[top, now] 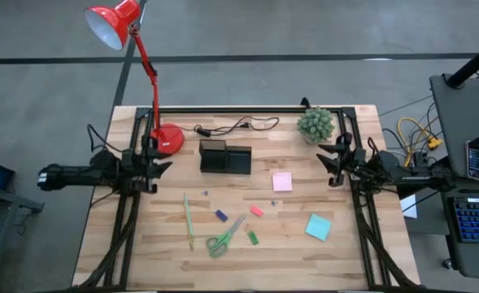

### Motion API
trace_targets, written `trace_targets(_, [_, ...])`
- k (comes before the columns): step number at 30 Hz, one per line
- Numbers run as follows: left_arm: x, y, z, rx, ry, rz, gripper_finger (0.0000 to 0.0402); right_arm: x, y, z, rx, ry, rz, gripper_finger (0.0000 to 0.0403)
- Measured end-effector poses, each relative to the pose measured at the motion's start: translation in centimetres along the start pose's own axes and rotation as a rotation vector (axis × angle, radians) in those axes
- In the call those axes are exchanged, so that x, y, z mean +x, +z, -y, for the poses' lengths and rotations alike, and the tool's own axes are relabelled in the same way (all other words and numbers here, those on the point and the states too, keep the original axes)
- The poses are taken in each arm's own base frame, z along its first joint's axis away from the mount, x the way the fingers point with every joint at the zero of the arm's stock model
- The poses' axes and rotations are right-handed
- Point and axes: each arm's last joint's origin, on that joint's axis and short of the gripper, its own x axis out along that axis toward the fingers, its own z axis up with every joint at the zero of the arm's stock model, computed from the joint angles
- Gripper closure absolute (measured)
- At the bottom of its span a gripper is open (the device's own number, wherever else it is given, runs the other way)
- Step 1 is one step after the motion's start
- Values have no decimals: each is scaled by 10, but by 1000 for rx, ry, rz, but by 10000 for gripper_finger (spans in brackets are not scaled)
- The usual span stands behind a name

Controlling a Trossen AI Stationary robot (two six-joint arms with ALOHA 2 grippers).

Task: Pick and place office supplies into organizer
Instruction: Put the pink sticky notes into the black mesh desk organizer

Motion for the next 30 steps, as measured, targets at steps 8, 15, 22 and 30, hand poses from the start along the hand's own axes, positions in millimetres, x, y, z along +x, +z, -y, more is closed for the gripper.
trace_targets(8, [12,6,0,35,13,1,247,4,5,0,-20,-7,50,214])
trace_targets(15, [21,1,-1,87,67,-25,246,16,21,5,-53,-232,-87,224])
trace_targets(22, [25,4,-1,82,85,27,246,39,52,-1,-128,-86,-262,227])
trace_targets(30, [27,7,-1,142,95,71,246,62,64,-10,-149,66,-387,232])
